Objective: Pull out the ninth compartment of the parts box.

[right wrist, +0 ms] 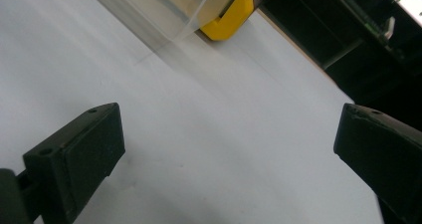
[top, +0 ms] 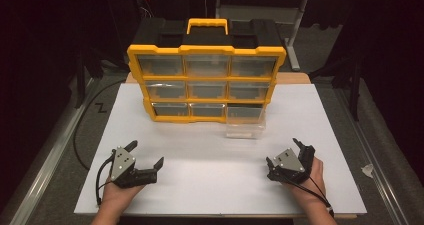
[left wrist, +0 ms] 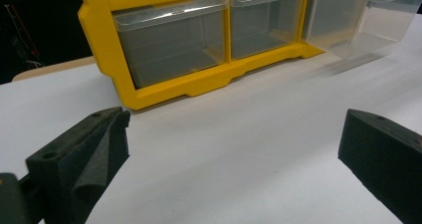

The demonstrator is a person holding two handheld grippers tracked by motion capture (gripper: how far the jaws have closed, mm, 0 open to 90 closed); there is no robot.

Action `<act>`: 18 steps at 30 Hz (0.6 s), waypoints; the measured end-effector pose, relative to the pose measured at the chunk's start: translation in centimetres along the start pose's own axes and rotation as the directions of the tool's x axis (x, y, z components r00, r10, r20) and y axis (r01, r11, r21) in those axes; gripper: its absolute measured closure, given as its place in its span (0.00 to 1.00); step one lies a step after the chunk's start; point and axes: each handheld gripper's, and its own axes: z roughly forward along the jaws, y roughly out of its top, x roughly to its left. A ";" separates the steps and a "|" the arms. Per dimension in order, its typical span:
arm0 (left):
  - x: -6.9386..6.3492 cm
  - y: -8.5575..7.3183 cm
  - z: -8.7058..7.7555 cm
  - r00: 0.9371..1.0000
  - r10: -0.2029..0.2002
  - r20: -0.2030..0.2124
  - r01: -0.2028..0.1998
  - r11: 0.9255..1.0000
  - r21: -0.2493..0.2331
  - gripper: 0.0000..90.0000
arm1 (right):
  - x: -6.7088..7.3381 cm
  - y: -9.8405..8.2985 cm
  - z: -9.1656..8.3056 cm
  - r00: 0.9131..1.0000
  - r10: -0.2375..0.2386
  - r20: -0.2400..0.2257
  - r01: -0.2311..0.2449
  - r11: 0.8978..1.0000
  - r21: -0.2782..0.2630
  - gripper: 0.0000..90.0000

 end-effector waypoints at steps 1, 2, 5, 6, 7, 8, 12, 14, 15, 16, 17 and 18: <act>0.0 0.0 0.0 1.000 -0.001 0.000 0.001 1.000 -0.001 0.00 | -0.1 0.0 0.0 1.000 0.020 -0.009 -0.020 1.000 -0.003 0.01; 0.0 0.0 0.0 1.000 -0.001 0.000 0.001 1.000 -0.001 0.00 | -0.1 0.0 0.0 0.999 0.047 -0.023 -0.047 0.999 -0.005 0.01; 0.0 0.0 0.0 1.000 -0.002 0.000 0.002 1.000 -0.001 0.00 | -0.2 0.1 -0.1 0.994 0.100 -0.049 -0.101 0.995 -0.024 0.01; 0.0 0.0 0.0 1.000 -0.002 -0.001 0.002 1.000 -0.002 0.00 | -0.3 0.1 -0.1 0.993 0.105 -0.054 -0.107 0.994 -0.029 0.01; 0.0 0.0 0.0 1.000 -0.003 0.000 0.003 1.000 -0.002 0.00 | -0.3 0.2 -0.2 0.989 0.134 -0.062 -0.136 0.990 -0.031 0.01; 0.0 0.0 0.0 1.000 -0.003 0.000 0.003 1.000 -0.002 0.00 | -0.4 0.2 -0.2 0.985 0.158 -0.070 -0.160 0.986 -0.037 0.01; 0.1 0.0 0.0 1.000 -0.004 -0.001 0.004 1.000 -0.003 0.00 | -0.8 0.2 -0.5 0.968 0.230 -0.100 -0.237 0.970 -0.061 0.01; 0.1 0.0 0.0 1.000 -0.004 -0.002 0.004 1.000 -0.002 0.00 | -1.3 0.0 -0.7 0.941 0.309 -0.140 -0.322 0.944 -0.077 0.01; 0.1 0.0 0.0 1.000 -0.004 -0.003 0.004 1.000 -0.003 0.00 | -1.3 0.0 -0.7 0.941 0.309 -0.140 -0.322 0.944 -0.077 0.01; 0.1 0.0 0.0 1.000 -0.005 -0.003 0.005 1.000 -0.004 0.00 | -1.4 0.0 -0.7 0.935 0.324 -0.146 -0.338 0.938 -0.081 0.01; 0.1 0.0 0.0 1.000 -0.007 -0.004 0.007 1.000 -0.004 0.00 | -1.5 -0.1 -0.8 0.929 0.340 -0.149 -0.355 0.931 -0.087 0.01; 0.1 0.0 0.0 1.000 -0.008 -0.004 0.008 1.000 -0.003 0.00 | -1.7 -0.1 -0.9 0.921 0.358 -0.154 -0.374 0.923 -0.093 0.01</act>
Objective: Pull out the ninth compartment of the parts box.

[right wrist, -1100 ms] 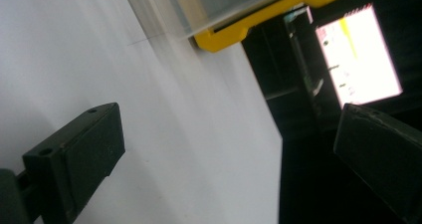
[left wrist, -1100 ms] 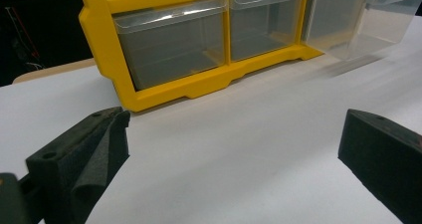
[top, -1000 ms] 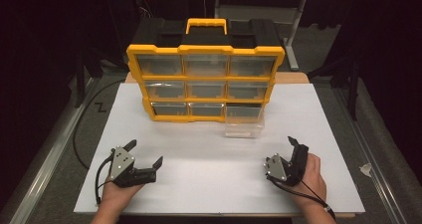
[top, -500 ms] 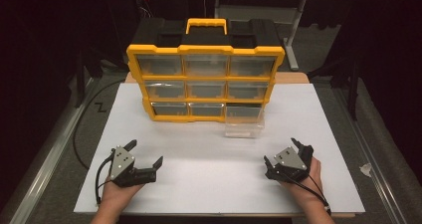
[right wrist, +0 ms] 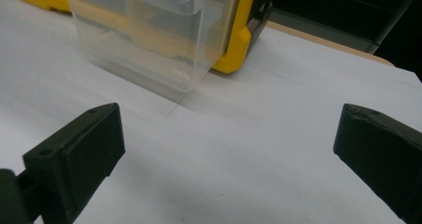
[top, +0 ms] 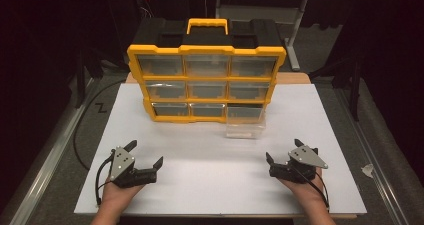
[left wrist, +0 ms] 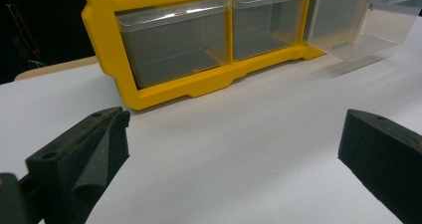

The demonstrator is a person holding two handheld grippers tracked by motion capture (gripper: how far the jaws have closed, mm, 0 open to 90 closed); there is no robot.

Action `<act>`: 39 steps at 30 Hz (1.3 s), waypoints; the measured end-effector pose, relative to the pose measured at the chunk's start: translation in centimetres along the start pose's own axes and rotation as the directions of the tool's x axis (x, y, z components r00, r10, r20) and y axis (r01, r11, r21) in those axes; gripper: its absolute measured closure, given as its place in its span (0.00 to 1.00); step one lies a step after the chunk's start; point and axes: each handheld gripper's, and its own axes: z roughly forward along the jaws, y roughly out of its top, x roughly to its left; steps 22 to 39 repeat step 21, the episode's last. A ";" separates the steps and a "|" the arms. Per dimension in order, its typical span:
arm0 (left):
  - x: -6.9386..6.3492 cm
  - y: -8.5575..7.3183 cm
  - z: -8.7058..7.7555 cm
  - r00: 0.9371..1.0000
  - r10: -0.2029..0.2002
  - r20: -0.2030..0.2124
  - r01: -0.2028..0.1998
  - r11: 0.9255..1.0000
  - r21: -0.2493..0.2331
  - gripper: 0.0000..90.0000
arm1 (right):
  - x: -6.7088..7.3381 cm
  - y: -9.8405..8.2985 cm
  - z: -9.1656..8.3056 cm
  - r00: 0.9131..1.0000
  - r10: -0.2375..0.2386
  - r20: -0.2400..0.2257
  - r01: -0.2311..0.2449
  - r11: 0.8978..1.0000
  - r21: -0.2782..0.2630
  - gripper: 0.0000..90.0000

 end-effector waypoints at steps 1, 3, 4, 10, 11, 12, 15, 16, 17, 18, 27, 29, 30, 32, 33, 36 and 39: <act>0.0 0.0 0.0 1.000 -0.001 -0.002 0.001 1.000 0.001 0.00 | -0.2 0.0 -0.2 1.000 0.020 -0.007 -0.020 1.000 -0.013 0.01; 0.2 0.0 -0.1 1.000 -0.012 -0.004 0.012 1.000 -0.001 0.00 | -0.6 -0.2 -0.7 0.998 0.059 -0.025 -0.060 0.998 -0.036 0.01; 0.2 -0.1 -0.1 1.000 -0.016 -0.003 0.016 1.000 -0.002 0.00 | -0.9 -0.4 -1.0 0.997 0.066 -0.030 -0.067 0.997 -0.044 0.01; 0.2 -0.2 0.5 0.999 -0.026 0.021 0.025 0.999 0.031 0.00 | -1.8 -0.9 -1.9 0.995 0.101 -0.013 -0.101 0.993 -0.056 0.01; 0.1 -0.2 0.5 0.999 -0.024 0.021 0.023 0.999 0.030 0.00 | -1.7 -0.9 -1.8 0.994 0.104 -0.016 -0.105 0.993 -0.057 0.01; 0.1 -0.1 0.5 0.999 -0.024 0.024 0.024 0.999 0.028 0.00 | -1.6 -0.9 -1.8 0.995 0.103 -0.019 -0.104 0.993 -0.056 0.01; 0.1 -0.1 0.4 0.999 -0.028 0.020 0.027 0.999 0.022 0.00 | -1.0 -1.0 -1.4 0.997 0.076 -0.031 -0.077 0.996 -0.044 0.01; 0.1 -0.1 0.4 0.999 -0.029 0.019 0.028 0.999 0.022 0.00 | -0.8 -1.0 -1.3 0.997 0.069 -0.036 -0.070 0.997 -0.043 0.01; 0.1 -0.1 0.3 0.999 -0.029 0.019 0.028 0.999 0.022 0.00 | -0.7 -1.0 -1.2 0.997 0.059 -0.042 -0.060 0.997 -0.039 0.01; 0.1 -0.1 0.3 0.999 -0.029 0.019 0.028 0.999 0.022 0.00 | -0.6 -1.0 -1.2 0.998 0.055 -0.044 -0.057 0.998 -0.037 0.01; 0.1 -0.1 0.3 0.999 -0.022 0.023 0.022 1.000 0.021 0.00 | -0.4 -0.9 -1.1 0.998 0.048 -0.047 -0.049 0.998 -0.033 0.01; 0.1 -0.1 0.3 0.999 -0.022 0.023 0.022 1.000 0.021 0.00 | -0.4 -0.9 -1.1 0.998 0.048 -0.047 -0.049 0.998 -0.033 0.01; 0.1 -0.1 0.3 0.999 -0.022 0.023 0.022 1.000 0.021 0.00 | -0.4 -0.9 -1.1 0.998 0.048 -0.047 -0.049 0.998 -0.033 0.01; 0.1 -0.1 0.3 0.999 -0.022 0.023 0.022 1.000 0.021 0.00 | -0.4 -0.9 -1.1 0.998 0.048 -0.047 -0.049 0.998 -0.033 0.01; 0.1 -0.1 0.3 0.999 -0.022 0.023 0.022 1.000 0.021 0.00 | -0.4 -0.9 -1.1 0.998 0.048 -0.047 -0.049 0.998 -0.033 0.01; 0.1 -0.1 0.3 0.999 -0.022 0.023 0.022 1.000 0.021 0.00 | -0.4 -0.9 -1.1 0.998 0.048 -0.047 -0.049 0.998 -0.033 0.01; 0.1 -0.1 0.3 0.999 -0.022 0.023 0.022 1.000 0.021 0.00 | -0.4 -0.9 -1.1 0.998 0.048 -0.047 -0.049 0.998 -0.033 0.01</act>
